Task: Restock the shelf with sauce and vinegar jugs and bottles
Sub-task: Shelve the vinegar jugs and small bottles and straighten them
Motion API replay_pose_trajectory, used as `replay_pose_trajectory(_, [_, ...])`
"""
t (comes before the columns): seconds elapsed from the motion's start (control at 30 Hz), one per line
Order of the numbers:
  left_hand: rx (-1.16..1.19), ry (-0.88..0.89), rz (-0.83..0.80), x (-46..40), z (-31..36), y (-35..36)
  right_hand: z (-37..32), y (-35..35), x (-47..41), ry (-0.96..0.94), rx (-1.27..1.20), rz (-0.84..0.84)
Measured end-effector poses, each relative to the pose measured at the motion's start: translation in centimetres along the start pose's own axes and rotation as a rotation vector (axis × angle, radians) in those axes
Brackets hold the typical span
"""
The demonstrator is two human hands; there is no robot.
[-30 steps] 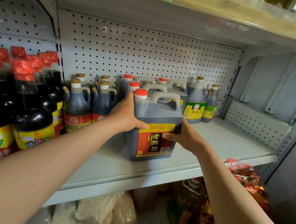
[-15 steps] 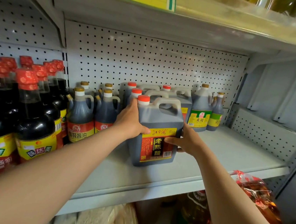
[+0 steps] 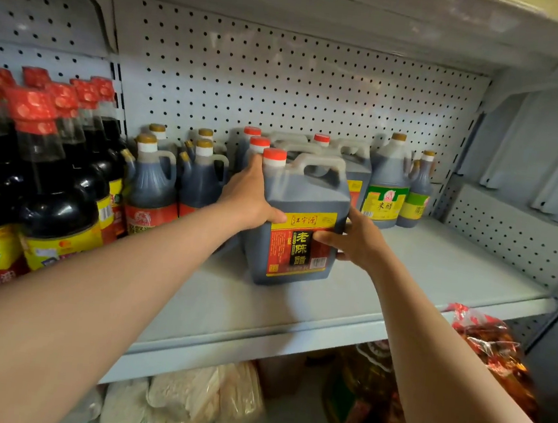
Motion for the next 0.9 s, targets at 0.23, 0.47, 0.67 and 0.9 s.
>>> replay_pose_trajectory(0.23, [0.001,0.006,0.001,-0.2,-0.3,0.2,-0.1,0.0,0.2,0.026,0.010,0.005])
replay_pose_trajectory(0.47, [0.012,0.013,-0.007,-0.4,-0.6,0.5,0.3,0.0,0.4,0.063,0.020,0.043])
replay_pose_trajectory(0.67, [0.066,0.046,-0.021,0.3,-0.2,0.5,-1.0,-0.3,3.4,0.138,0.362,0.228])
replay_pose_trajectory(0.9, [0.117,-0.082,-0.001,3.7,-0.2,0.7,-2.5,-1.9,11.4,0.227,0.523,0.287])
Point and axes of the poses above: each hand's wrist, its own x-axis away from the middle knuckle, its own y-axis out of the palm, z = x × y, the point moved 7 cm from there along -x, towards the middle knuckle
